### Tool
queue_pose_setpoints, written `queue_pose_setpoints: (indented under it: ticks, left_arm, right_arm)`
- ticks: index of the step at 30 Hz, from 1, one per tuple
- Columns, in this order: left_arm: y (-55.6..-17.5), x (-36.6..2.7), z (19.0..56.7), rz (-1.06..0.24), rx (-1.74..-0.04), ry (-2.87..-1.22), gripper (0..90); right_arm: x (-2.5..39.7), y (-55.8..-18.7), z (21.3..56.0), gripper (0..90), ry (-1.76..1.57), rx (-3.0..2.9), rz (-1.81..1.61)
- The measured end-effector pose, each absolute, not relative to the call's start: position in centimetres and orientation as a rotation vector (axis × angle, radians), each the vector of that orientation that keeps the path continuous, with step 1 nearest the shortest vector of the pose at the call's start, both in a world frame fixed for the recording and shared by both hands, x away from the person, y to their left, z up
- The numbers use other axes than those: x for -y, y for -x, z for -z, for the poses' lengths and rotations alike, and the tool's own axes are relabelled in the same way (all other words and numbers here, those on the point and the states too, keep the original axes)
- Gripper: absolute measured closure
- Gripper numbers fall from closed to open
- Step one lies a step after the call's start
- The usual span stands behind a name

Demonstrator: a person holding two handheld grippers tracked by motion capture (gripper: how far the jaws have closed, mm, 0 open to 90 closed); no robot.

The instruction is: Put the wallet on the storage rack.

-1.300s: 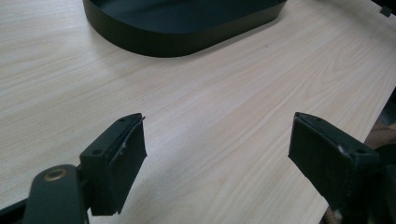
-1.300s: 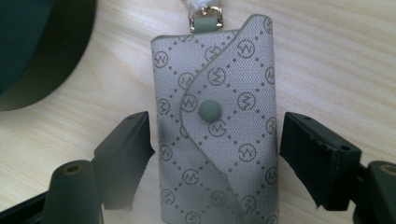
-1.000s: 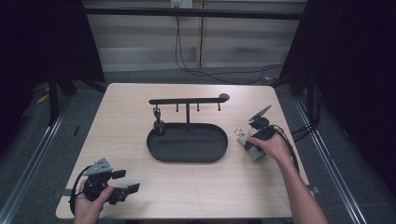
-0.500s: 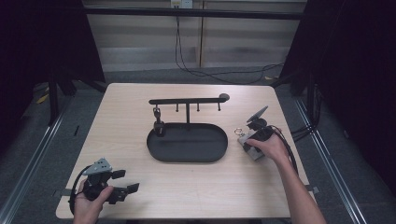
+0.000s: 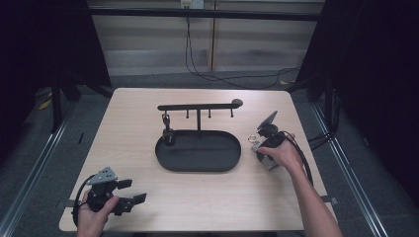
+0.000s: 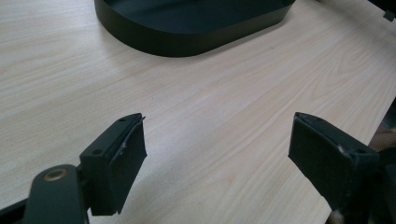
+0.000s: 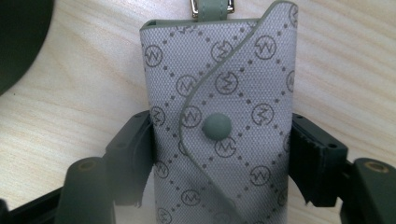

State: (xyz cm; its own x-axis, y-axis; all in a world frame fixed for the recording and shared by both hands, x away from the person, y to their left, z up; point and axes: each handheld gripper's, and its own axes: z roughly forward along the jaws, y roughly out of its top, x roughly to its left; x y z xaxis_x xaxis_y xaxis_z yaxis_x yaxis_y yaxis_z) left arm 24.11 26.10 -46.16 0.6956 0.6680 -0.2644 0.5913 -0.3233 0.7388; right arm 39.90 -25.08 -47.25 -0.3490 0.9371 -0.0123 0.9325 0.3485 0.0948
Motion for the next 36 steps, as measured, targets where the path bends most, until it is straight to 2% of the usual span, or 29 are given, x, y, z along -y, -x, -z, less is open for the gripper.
queue_pose_setpoints:
  ticks: [20,36]
  left_arm:
    - [-24.4,-26.3,46.3,-0.065,-0.956,-2.016,18.6]
    - [-24.5,-26.2,46.4,-0.086,-0.971,-2.029,18.5]
  right_arm:
    - [25.9,-40.1,46.6,34.0,-1.843,-2.497,-0.179]
    - [27.1,-39.1,44.9,33.9,-1.875,-2.468,-0.289]
